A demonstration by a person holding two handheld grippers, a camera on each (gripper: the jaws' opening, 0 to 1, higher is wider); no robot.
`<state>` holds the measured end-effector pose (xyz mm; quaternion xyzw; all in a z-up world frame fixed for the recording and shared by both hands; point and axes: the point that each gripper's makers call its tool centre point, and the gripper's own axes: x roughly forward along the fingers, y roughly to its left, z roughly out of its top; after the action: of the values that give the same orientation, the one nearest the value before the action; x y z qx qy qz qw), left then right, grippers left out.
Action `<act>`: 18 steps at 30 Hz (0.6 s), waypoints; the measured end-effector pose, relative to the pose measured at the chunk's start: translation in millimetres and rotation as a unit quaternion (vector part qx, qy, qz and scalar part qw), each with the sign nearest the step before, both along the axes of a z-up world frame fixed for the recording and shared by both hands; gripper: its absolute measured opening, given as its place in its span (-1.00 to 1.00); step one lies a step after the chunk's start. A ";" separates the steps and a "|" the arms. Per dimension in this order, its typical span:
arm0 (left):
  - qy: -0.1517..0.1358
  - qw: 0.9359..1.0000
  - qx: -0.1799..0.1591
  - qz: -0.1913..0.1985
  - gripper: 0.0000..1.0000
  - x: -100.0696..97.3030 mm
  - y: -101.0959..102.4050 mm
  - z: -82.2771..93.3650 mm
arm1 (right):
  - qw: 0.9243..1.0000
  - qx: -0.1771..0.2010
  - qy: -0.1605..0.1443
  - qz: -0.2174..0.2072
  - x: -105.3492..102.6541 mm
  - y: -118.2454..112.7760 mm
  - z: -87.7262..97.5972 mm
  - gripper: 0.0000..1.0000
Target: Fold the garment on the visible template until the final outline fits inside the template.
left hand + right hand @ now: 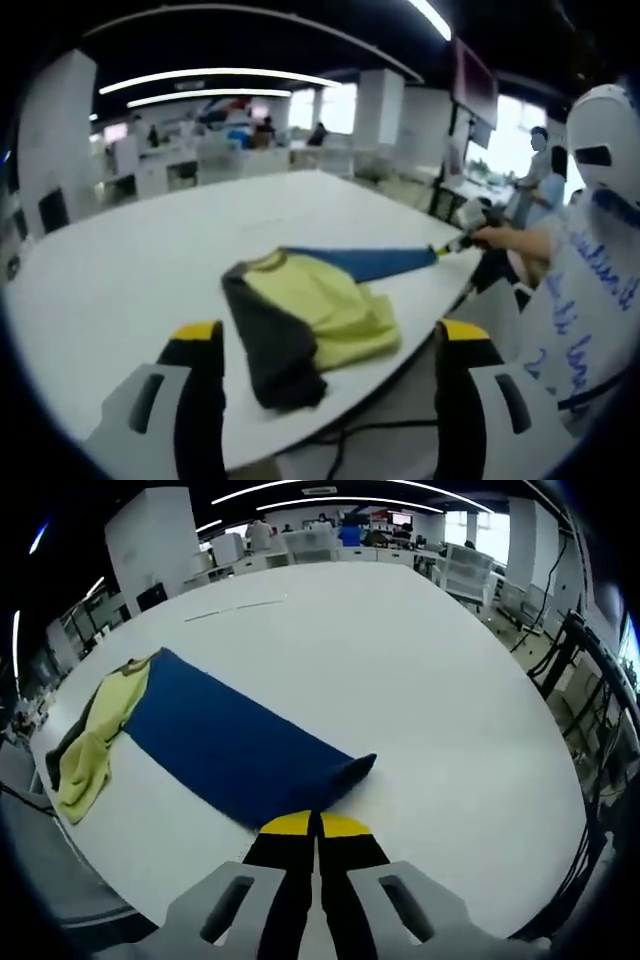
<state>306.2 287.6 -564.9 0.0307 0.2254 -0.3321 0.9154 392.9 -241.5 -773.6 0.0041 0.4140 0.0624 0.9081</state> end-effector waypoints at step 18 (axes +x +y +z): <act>-0.001 1.000 -0.003 0.012 0.72 -1.8 6.8 -0.7 | 1.000 -0.007 0.015 -0.008 -26.6 25.7 9.9 -0.97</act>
<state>304.4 294.5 -565.7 0.0254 0.2237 -0.3222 0.9195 366.3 -215.8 -763.7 0.0024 0.4281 0.0526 0.9022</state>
